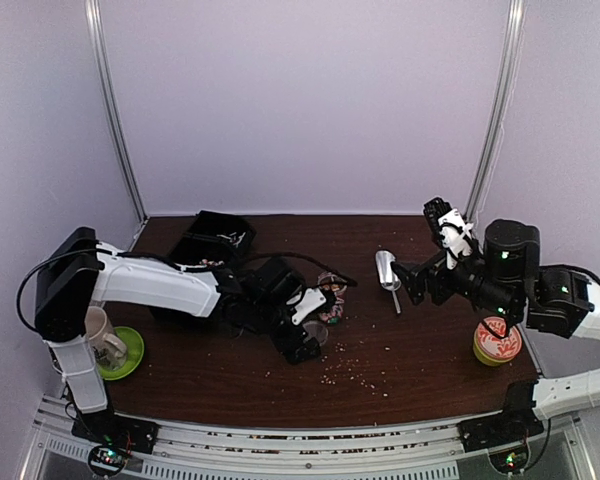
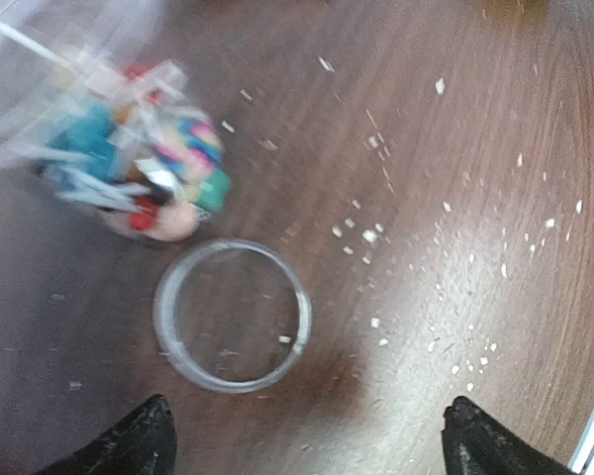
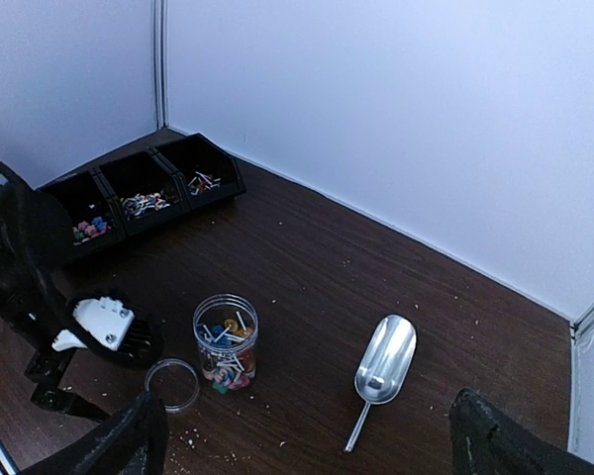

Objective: Pack the candies
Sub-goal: Move the packing bottle to the center of the board, then pick up the box lid from the center of the board.

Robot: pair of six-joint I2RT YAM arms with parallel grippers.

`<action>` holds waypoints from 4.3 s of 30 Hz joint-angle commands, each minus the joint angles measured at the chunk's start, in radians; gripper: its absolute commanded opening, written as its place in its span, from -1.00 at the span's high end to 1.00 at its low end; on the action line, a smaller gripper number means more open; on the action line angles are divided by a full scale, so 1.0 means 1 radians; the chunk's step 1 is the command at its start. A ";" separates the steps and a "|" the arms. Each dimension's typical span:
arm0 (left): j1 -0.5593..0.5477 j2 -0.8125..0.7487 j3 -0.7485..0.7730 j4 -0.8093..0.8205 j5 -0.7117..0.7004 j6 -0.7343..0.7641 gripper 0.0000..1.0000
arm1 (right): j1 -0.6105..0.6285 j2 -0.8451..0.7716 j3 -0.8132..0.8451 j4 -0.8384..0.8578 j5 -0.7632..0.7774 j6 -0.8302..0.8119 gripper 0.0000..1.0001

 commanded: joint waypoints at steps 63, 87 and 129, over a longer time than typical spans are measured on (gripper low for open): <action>0.273 -0.453 -0.181 -0.042 -0.313 -0.215 -0.96 | -0.093 0.955 0.420 -0.045 -0.379 0.329 -0.93; 0.273 -0.499 -0.239 0.002 -0.454 -0.304 -0.96 | -0.015 1.082 0.486 -0.155 -0.354 0.322 -0.94; 0.273 -0.514 -0.272 0.027 -0.468 -0.317 -0.96 | -0.005 1.191 0.565 -0.188 -0.333 0.311 -0.41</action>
